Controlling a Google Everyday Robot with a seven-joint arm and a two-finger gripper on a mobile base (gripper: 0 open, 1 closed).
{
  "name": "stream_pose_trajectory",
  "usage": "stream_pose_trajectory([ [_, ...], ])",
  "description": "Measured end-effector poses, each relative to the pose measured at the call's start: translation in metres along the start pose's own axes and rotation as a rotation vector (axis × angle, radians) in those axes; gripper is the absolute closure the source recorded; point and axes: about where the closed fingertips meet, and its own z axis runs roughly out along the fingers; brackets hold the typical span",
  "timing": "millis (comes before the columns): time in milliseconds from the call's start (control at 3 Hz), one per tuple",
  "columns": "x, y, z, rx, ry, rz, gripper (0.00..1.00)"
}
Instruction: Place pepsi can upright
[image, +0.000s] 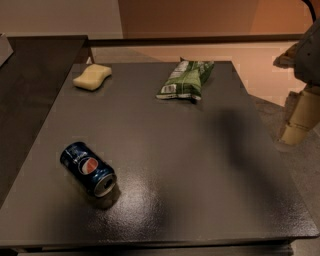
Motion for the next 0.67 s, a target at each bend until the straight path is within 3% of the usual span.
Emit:
stream_pose_trajectory([
  [333,-0.001,0.000,-0.001,0.003,-0.002,-0.003,0.00],
  [667,-0.014,0.000,0.005,0.004,-0.008,-0.062,0.00],
])
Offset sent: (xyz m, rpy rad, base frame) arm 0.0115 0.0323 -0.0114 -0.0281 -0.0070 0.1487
